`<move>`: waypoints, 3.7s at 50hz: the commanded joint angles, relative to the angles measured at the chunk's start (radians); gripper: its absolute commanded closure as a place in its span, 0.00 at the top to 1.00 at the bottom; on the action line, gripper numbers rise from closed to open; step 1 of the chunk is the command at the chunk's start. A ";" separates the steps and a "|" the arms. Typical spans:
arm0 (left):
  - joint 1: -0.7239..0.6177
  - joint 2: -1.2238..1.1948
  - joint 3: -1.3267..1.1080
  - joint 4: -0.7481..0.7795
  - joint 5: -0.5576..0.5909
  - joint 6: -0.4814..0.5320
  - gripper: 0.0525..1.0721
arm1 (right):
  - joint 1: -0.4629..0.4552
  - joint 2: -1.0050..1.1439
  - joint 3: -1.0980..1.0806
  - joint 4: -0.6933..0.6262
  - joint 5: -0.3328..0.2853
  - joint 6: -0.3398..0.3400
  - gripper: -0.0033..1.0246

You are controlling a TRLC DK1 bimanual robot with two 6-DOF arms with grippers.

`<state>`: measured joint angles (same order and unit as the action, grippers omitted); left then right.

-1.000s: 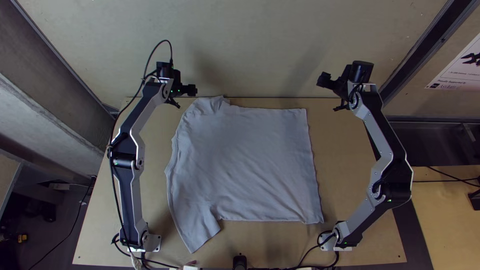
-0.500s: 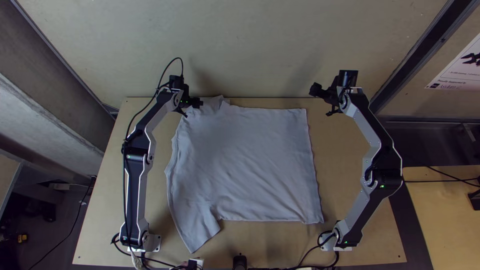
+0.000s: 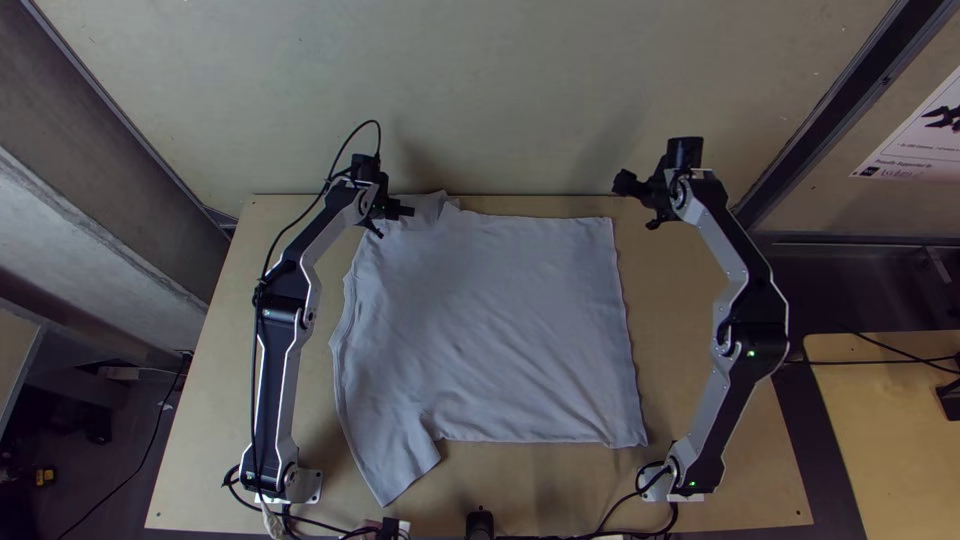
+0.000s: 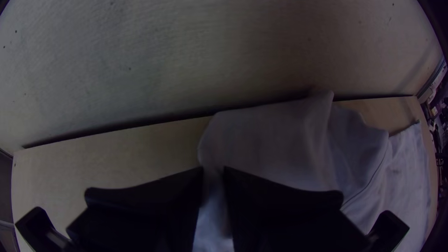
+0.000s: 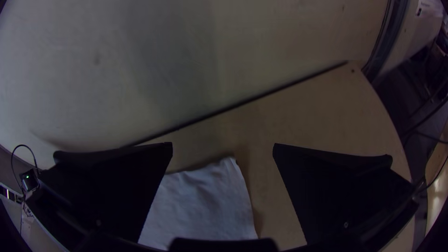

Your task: Fold the t-shirt

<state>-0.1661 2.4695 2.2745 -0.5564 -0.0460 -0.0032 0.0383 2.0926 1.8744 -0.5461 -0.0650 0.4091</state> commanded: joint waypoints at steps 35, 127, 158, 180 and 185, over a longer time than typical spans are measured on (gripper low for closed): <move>0.017 -0.006 0.010 -0.063 -0.008 -0.040 0.02 | 0.035 0.328 0.310 -0.184 0.008 0.031 0.63; 0.129 -0.305 -0.222 -0.071 0.052 -0.104 0.02 | 0.094 0.274 0.378 -0.230 0.099 -0.095 0.03; 0.134 -0.607 -0.658 0.038 0.063 -0.098 0.02 | 0.141 0.139 0.173 -0.284 0.175 -0.098 0.03; 0.122 -0.758 -0.845 0.053 0.074 -0.098 0.02 | 0.153 -0.009 -0.050 -0.265 0.228 -0.096 0.03; 0.122 -0.778 -0.882 0.053 0.074 -0.098 0.02 | 0.158 -0.042 -0.104 -0.250 0.232 -0.096 0.03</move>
<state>-0.0456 1.7367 1.4433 -0.5056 0.0334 -0.1047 0.1917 2.1059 1.8275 -0.8082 0.1436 0.3202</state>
